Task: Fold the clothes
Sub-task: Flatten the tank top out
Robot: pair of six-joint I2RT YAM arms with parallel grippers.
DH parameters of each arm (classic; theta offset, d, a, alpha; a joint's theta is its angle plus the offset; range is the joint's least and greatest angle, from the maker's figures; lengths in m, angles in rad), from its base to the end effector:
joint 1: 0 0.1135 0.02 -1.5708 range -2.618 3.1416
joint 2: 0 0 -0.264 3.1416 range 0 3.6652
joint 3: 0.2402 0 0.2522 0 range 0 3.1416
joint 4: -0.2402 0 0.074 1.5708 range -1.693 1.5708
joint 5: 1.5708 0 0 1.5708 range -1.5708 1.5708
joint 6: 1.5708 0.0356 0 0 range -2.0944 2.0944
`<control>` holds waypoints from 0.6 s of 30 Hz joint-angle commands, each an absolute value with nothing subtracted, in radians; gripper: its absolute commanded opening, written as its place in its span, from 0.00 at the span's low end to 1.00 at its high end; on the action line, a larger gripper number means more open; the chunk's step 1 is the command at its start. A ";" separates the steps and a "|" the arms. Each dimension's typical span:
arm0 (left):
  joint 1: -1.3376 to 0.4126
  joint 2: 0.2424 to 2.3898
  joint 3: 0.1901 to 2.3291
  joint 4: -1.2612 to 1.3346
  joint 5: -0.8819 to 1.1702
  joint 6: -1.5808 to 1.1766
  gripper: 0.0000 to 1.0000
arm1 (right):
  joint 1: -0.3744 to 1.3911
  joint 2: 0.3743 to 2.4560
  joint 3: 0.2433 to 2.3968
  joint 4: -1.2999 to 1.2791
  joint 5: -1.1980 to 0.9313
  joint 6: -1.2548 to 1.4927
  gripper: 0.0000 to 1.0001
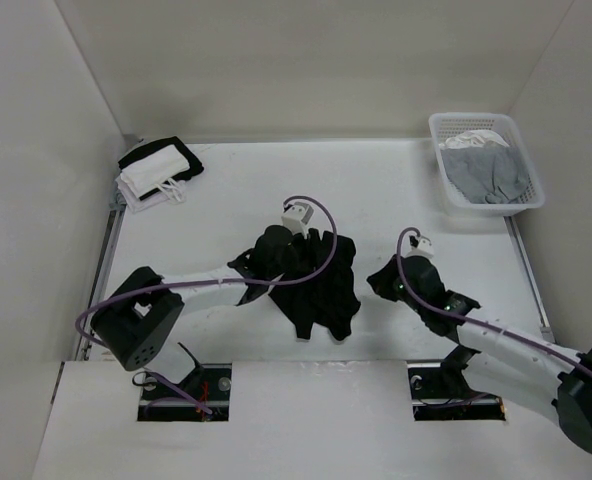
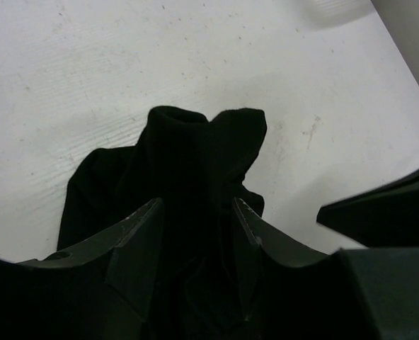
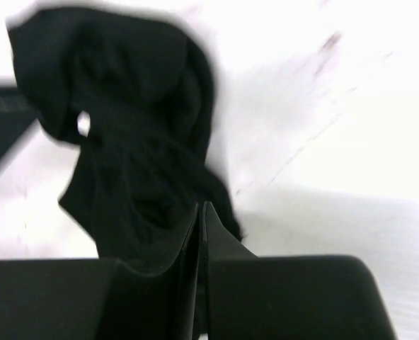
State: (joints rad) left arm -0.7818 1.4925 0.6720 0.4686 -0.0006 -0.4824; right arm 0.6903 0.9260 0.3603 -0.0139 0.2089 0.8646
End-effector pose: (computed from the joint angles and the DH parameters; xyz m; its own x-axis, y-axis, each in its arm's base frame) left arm 0.2222 -0.2206 0.2006 -0.5434 -0.1143 -0.8317 0.5103 0.7417 -0.4353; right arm 0.1522 0.1161 0.1842 -0.6462 0.4316 -0.6294 0.0039 0.8265 0.5629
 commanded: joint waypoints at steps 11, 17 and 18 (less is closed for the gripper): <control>-0.771 1.496 0.661 0.511 0.041 -0.508 0.22 | 0.691 0.962 0.394 -0.132 0.144 0.860 0.54; -0.771 1.465 0.637 0.503 0.041 -0.515 0.22 | 0.765 0.988 0.345 -0.066 0.069 0.937 0.55; -0.771 1.466 0.637 0.503 0.043 -0.515 0.22 | 0.765 0.991 0.344 -0.057 0.064 0.940 0.53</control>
State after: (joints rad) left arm -0.7731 1.5173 0.6544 0.4675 0.0341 -0.5056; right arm 0.7460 0.9676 0.3622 -0.1200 0.1253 0.8883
